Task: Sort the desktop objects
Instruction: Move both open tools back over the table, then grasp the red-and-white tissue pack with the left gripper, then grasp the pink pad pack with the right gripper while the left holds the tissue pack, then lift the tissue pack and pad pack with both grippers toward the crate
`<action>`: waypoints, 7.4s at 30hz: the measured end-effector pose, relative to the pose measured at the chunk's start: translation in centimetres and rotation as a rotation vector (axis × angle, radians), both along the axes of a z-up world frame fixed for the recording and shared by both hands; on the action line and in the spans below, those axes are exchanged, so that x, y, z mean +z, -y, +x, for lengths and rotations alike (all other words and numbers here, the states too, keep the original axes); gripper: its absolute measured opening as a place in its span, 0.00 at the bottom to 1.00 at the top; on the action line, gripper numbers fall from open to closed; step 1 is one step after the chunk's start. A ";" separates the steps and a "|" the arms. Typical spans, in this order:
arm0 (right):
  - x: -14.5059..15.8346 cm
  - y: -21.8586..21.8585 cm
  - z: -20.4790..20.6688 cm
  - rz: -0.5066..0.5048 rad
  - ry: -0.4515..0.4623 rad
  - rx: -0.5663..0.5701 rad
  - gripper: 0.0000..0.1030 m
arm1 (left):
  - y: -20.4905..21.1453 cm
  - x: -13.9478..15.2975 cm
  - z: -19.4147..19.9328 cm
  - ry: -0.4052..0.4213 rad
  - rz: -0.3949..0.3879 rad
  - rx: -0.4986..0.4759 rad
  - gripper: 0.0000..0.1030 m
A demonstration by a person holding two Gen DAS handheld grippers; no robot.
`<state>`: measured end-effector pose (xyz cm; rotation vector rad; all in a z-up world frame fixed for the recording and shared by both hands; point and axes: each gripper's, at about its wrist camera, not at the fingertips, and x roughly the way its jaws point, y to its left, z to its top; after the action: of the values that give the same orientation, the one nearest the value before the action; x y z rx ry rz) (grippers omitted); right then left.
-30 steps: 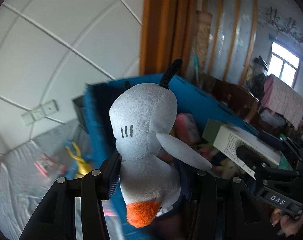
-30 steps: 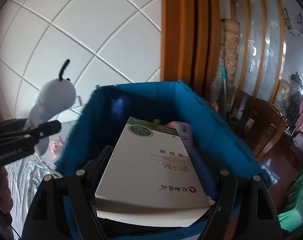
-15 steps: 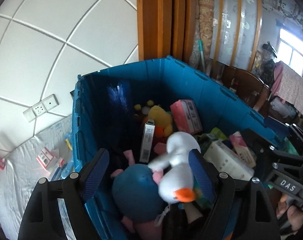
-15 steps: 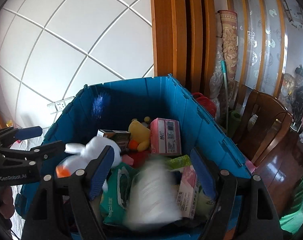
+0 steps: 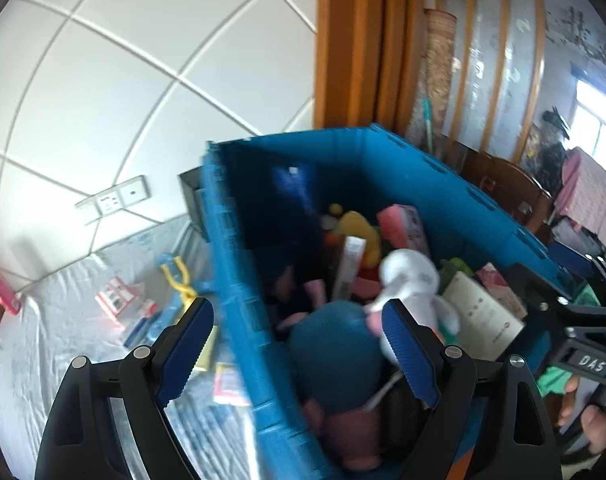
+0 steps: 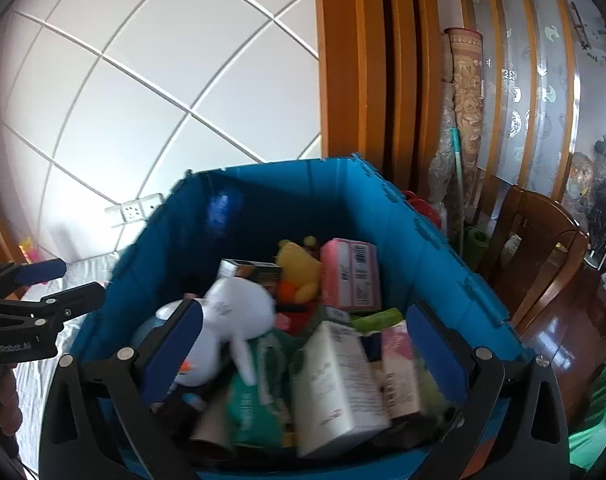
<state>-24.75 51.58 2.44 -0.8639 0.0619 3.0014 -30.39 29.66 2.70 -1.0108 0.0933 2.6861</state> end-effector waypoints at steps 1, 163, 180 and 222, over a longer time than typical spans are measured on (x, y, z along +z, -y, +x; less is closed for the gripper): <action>0.3 0.8 0.2 -0.001 -0.008 0.012 1.00 | 1.4 0.0 0.3 -0.004 0.006 0.016 0.85; -30.7 40.2 -9.4 -0.036 0.652 0.206 0.99 | 47.5 -29.4 1.8 0.547 -0.012 0.418 0.85; -32.8 39.0 -11.2 -0.059 0.695 0.137 0.99 | 46.9 -35.0 0.6 0.648 -0.021 0.468 0.92; -8.7 42.2 -3.5 0.083 0.219 0.311 0.70 | 40.4 -13.9 2.7 0.163 0.009 0.297 0.82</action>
<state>-28.24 9.36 -6.29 -1.2957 -0.2189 3.1300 -27.67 -10.75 -11.20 -1.3291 -0.1098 2.8451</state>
